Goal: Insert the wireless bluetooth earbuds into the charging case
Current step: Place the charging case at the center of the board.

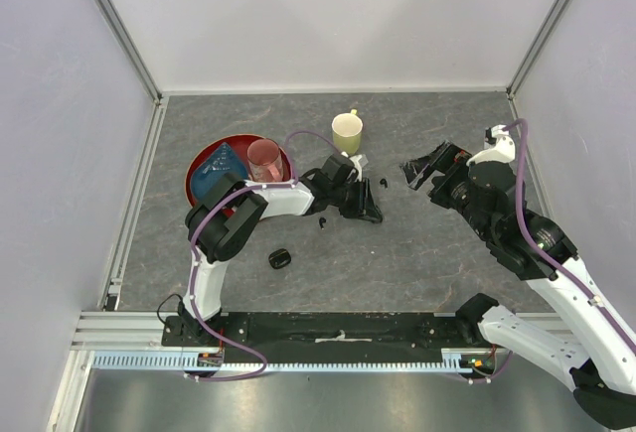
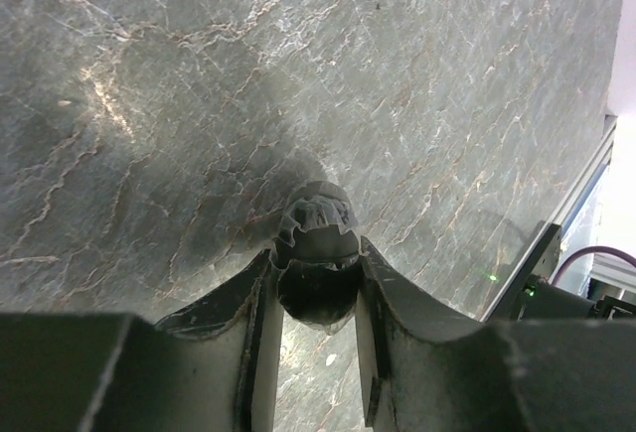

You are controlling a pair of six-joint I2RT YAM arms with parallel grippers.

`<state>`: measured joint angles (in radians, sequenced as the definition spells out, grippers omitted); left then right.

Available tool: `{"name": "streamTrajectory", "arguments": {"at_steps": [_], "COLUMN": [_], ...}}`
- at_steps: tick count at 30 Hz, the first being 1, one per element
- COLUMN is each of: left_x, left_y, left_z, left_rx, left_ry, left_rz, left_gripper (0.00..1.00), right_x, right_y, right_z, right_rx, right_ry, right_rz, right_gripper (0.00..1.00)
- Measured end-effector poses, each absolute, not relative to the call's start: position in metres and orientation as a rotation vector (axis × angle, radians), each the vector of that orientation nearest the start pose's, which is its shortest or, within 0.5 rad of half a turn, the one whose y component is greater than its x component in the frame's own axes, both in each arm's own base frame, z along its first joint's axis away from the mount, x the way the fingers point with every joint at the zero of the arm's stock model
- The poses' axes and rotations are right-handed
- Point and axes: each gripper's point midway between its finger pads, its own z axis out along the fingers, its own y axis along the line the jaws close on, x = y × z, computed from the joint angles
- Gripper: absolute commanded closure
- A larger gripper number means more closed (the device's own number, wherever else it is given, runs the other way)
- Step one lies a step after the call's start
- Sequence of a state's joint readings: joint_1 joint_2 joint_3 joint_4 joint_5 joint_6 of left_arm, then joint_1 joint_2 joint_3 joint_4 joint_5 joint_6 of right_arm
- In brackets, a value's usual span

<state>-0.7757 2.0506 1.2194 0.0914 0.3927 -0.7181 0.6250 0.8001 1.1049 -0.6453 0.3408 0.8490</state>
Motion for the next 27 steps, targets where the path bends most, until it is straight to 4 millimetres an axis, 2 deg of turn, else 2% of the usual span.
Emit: {"name": "streamTrajectory", "arguments": {"at_steps": [3, 5, 9, 11, 15, 21, 27], "left_x": [0.291, 0.291, 0.292, 0.292, 0.296, 0.298, 0.3], "left_y": [-0.412, -0.411, -0.411, -0.41, -0.411, -0.406, -0.396], "left_z": [0.031, 0.029, 0.03, 0.03, 0.036, 0.035, 0.036], "left_rx": [0.294, 0.289, 0.291, 0.292, 0.302, 0.305, 0.314], "left_ry": [2.553, 2.563, 2.562, 2.562, 2.541, 2.545, 2.553], "left_rz": [-1.117, -1.102, -1.09, -1.087, -1.08, -1.029, -0.949], "left_gripper": [0.58, 0.52, 0.5, 0.39, 0.37, 0.34, 0.34], "right_x": [0.243, 0.243, 0.243, 0.243, 0.243, 0.243, 0.242], "right_y": [0.139, 0.139, 0.139, 0.139, 0.139, 0.139, 0.139], "right_z": [0.324, 0.324, 0.324, 0.324, 0.324, 0.324, 0.324], "right_rx": [0.45, 0.45, 0.45, 0.45, 0.45, 0.449, 0.448], "right_ry": [1.896, 1.896, 1.896, 1.896, 1.896, 1.897, 1.897], "right_rz": [0.672, 0.672, 0.672, 0.672, 0.672, 0.673, 0.674], "right_gripper": [0.02, 0.02, 0.02, 0.02, 0.02, 0.02, 0.02]}}
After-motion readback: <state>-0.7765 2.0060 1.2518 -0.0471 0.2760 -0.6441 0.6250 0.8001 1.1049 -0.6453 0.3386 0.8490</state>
